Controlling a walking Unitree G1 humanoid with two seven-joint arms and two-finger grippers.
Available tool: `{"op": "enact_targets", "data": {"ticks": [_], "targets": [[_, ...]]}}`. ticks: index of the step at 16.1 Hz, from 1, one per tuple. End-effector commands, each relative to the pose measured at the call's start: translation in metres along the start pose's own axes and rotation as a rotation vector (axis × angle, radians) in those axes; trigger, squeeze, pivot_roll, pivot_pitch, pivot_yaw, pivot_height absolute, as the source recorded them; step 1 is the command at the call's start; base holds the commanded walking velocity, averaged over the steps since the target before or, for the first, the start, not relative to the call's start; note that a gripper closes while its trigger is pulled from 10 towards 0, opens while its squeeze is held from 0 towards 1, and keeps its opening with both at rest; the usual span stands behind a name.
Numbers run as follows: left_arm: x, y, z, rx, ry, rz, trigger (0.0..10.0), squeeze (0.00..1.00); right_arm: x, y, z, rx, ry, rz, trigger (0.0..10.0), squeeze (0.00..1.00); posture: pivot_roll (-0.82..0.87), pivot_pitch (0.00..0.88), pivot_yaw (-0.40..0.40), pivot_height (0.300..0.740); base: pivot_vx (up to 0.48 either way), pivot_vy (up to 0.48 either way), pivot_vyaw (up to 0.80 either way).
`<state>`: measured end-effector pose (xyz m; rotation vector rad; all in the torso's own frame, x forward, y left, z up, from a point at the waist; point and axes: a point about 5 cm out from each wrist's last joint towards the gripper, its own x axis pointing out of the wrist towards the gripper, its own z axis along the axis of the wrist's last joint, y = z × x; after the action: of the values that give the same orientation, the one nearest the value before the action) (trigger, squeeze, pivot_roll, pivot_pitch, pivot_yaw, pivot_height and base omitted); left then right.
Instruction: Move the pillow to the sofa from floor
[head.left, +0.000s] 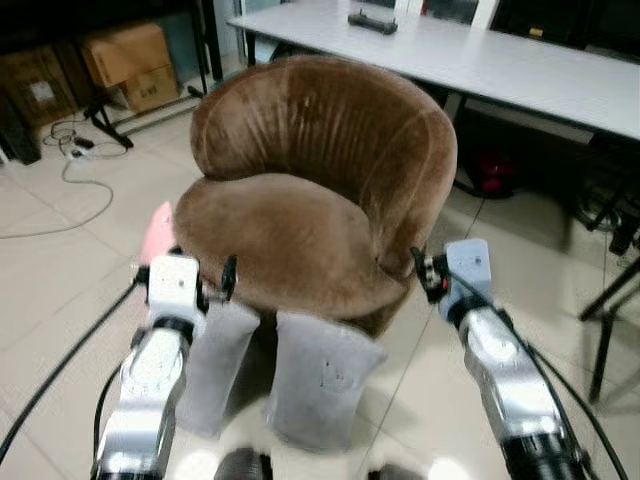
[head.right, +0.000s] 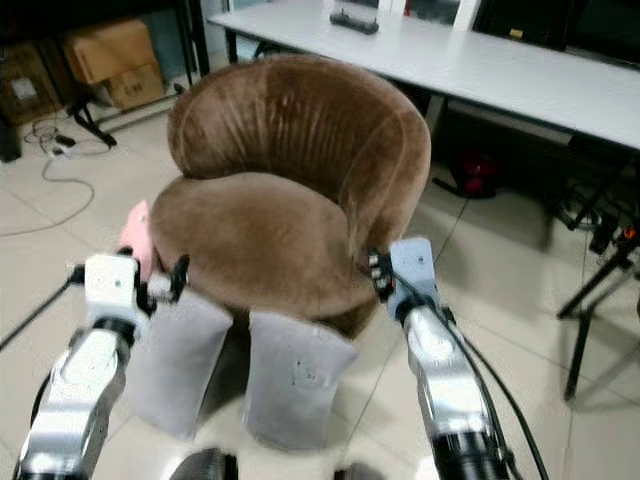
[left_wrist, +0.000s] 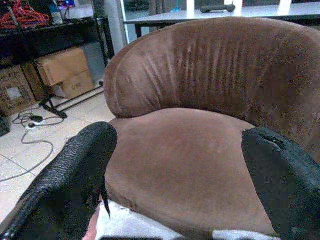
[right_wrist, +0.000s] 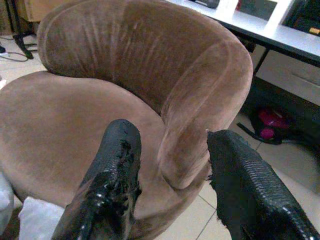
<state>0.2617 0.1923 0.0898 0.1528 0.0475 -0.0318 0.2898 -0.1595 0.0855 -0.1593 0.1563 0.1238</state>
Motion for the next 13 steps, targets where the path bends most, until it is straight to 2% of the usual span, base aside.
{"op": "enact_targets", "data": {"ticks": [1, 9, 13], "targets": [[-0.0016, -0.0041, 0.0003, -0.004, -0.003, -0.017, 10.0, 0.0, -0.0016, -0.0014, 0.0008, -0.003, -0.01, -0.007, 10.0, 0.0, 0.04, 0.0, -0.023, 0.64, 0.0, 0.0, 0.0], [-0.0031, -0.0086, 0.0015, -0.037, -0.013, -0.041, 10.0, 0.0, -0.0032, 0.0007, 0.0023, -0.052, -0.023, -0.011, 10.0, 0.0, 0.03, 0.0, -0.026, 0.64, 0.0, 0.0, 0.0], [-0.0052, -0.0082, 0.0008, -0.044, -0.011, -0.033, 10.0, 0.0, -0.0036, 0.0018, 0.0019, -0.055, -0.021, 0.001, 10.0, 0.0, 0.03, 0.0, -0.034, 0.64, 0.319, 0.0, 0.0]]}}
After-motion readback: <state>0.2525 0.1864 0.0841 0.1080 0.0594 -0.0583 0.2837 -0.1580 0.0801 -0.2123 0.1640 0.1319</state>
